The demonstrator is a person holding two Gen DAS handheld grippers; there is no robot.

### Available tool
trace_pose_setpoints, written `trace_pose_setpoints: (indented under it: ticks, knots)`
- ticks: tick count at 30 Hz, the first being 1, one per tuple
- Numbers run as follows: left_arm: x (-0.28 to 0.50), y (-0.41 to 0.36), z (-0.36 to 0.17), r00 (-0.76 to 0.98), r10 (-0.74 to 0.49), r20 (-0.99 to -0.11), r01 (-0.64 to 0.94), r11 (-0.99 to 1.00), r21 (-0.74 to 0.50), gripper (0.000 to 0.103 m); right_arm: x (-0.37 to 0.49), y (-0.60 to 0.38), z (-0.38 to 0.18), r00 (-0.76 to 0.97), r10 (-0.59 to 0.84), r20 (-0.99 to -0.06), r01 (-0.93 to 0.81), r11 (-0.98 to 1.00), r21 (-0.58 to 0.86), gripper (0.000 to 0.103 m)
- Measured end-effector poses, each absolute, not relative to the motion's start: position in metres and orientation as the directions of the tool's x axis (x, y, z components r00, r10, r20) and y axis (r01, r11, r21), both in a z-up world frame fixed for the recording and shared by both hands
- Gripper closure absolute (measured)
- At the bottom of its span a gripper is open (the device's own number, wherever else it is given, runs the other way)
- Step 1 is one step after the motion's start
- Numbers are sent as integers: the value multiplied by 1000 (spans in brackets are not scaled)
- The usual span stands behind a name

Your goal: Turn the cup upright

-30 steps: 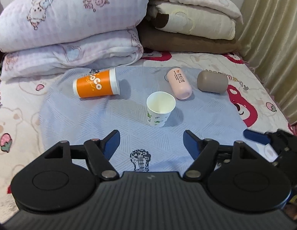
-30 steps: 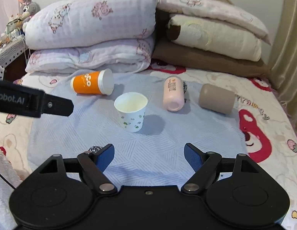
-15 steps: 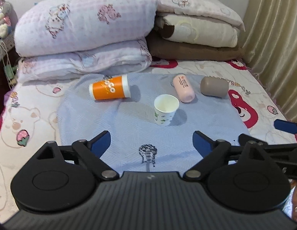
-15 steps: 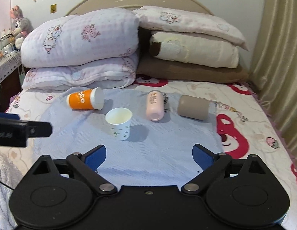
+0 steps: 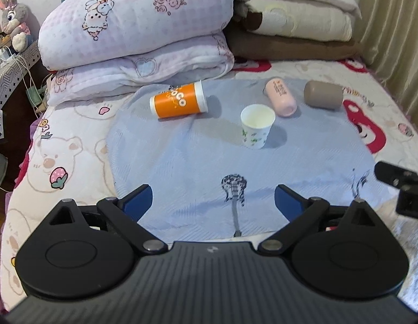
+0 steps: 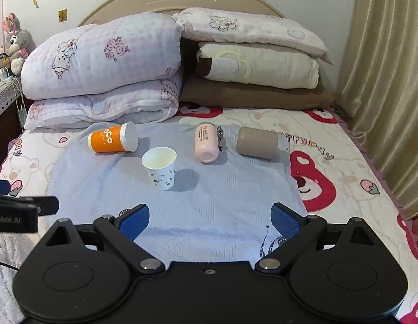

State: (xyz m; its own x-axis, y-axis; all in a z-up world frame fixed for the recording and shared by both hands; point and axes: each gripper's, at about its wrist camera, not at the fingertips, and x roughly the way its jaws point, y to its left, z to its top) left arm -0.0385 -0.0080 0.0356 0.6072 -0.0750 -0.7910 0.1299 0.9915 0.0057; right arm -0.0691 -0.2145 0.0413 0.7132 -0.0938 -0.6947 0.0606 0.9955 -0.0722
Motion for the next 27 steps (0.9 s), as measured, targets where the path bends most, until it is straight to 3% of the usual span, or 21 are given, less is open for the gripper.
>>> trace_pose_setpoints:
  ticks: [27]
  knots:
    - [-29, 0, 21, 553, -49, -832, 88, 996, 0, 5, -67, -209, 34, 709, -80, -700, 72, 997, -40, 5]
